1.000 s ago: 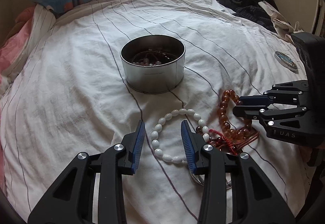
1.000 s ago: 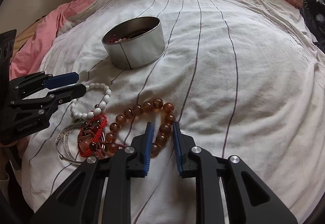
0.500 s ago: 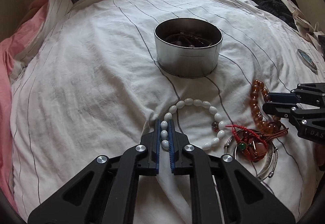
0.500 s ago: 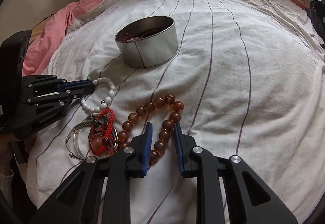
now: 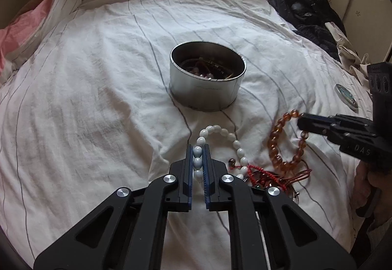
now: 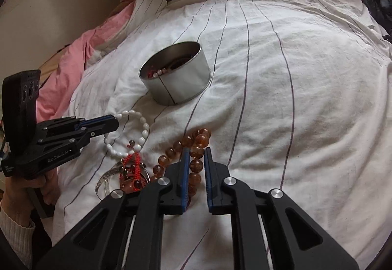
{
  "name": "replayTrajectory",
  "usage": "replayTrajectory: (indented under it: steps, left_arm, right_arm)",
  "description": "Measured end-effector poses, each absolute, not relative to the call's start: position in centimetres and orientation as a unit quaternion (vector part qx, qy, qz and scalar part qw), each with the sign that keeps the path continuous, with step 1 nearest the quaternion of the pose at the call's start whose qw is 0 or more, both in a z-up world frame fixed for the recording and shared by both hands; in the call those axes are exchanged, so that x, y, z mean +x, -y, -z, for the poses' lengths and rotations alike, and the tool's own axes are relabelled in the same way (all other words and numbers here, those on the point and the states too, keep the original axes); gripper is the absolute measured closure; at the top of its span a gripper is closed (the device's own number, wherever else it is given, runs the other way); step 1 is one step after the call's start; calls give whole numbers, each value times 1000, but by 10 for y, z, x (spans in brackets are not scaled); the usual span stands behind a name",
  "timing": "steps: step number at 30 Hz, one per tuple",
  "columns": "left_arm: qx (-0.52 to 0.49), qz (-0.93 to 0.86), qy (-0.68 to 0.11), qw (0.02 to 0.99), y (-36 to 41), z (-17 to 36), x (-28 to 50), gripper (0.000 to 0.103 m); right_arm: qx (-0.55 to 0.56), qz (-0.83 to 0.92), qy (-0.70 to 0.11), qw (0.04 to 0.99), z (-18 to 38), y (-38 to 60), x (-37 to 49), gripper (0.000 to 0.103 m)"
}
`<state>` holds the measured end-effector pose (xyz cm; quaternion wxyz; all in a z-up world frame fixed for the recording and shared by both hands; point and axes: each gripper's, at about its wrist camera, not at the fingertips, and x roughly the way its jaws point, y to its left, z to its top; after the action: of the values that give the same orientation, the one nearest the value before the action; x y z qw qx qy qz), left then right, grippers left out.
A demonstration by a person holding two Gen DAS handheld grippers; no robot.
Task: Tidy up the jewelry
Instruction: 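Grasp the white bead bracelet with the left tool while the right grasps the amber bead bracelet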
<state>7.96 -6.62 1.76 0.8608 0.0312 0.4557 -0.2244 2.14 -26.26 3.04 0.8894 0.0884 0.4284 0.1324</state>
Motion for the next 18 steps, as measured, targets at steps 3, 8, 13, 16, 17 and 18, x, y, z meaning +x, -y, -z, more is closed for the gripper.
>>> replayTrajectory:
  steps: [3, 8, 13, 16, 17, 18]
  left_arm:
    - [41, 211, -475, 853, 69, -6, 83, 95]
    - [42, 213, -476, 852, 70, -5, 84, 93]
    - [43, 226, -477, 848, 73, -3, 84, 78]
    - [53, 240, -473, 846, 83, -3, 79, 61]
    - [62, 238, -470, 848, 85, -3, 77, 60]
    - [67, 236, -468, 849, 87, -3, 76, 58]
  right_arm:
    - [89, -107, -431, 892, -29, 271, 24, 90]
    - [66, -86, -444, 889, -22, 267, 28, 58]
    - [3, -65, -467, 882, -6, 253, 33, 60]
    - [6, -74, -468, 881, -5, 253, 30, 80]
    - [19, -80, -468, 880, -6, 256, 30, 87]
    - [38, -89, -468, 878, -6, 259, 30, 90]
